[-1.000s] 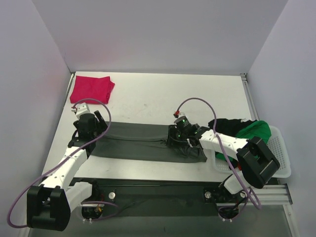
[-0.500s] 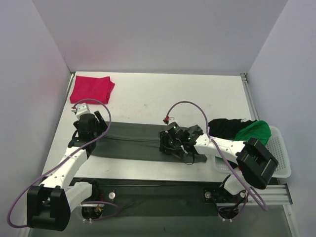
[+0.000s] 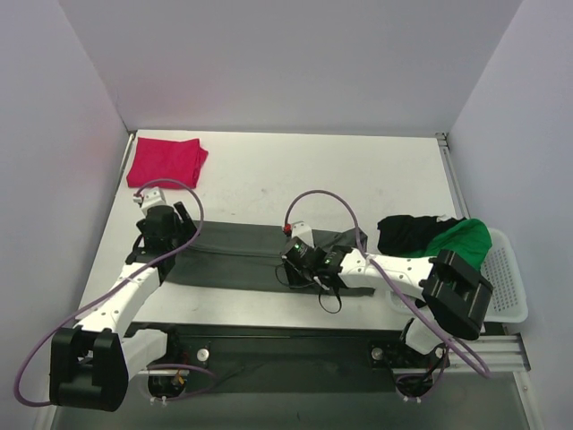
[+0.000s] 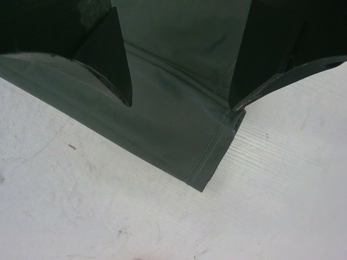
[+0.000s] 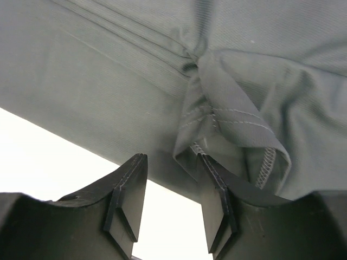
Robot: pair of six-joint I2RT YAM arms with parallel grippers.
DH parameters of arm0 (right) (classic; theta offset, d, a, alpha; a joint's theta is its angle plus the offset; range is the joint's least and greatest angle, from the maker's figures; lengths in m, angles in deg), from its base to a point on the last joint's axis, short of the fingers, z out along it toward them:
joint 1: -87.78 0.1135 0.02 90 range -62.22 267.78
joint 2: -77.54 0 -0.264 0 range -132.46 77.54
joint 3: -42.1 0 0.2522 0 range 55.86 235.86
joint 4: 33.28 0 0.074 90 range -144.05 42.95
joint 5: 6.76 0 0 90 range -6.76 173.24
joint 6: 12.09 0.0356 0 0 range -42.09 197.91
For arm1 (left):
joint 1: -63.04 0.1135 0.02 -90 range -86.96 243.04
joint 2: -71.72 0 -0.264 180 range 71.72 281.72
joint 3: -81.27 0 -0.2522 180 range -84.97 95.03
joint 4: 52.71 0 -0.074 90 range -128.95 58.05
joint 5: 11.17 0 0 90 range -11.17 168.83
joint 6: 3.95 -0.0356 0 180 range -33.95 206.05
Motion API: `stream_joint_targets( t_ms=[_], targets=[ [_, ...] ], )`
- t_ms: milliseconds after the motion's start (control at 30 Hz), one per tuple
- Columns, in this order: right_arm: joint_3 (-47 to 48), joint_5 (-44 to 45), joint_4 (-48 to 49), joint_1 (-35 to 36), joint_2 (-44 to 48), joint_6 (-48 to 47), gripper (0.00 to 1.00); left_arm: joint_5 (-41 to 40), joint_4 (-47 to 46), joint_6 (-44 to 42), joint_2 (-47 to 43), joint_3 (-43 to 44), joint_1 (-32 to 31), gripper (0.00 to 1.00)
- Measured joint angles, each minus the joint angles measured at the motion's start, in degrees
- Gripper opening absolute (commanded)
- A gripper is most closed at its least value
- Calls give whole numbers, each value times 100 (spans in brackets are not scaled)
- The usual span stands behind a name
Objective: Fold and stack the t-shirts
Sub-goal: Fold the other side of the tshirt into a rectangle
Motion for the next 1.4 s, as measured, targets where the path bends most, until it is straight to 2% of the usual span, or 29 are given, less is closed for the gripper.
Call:
stream_joint_targets(
  t_ms=[267, 433, 900, 1167, 1400],
  targets=[
    [2, 492, -260, 42, 365, -44, 48, 44, -85, -2, 216, 0, -98, 83],
    [0, 509, -177, -181, 732, -136, 48, 39, -129, -4, 278, 0, -138, 83],
    [-260, 317, 361, -866, 717, -214, 43, 42, -188, -2, 385, 0, -157, 83],
    [-269, 317, 688, -1086, 87, -243, 40, 61, -203, -4, 450, 0, -192, 83],
    [-271, 297, 686, -903, -118, -168, 40, 66, -295, -2, 470, 0, -223, 83]
  ],
)
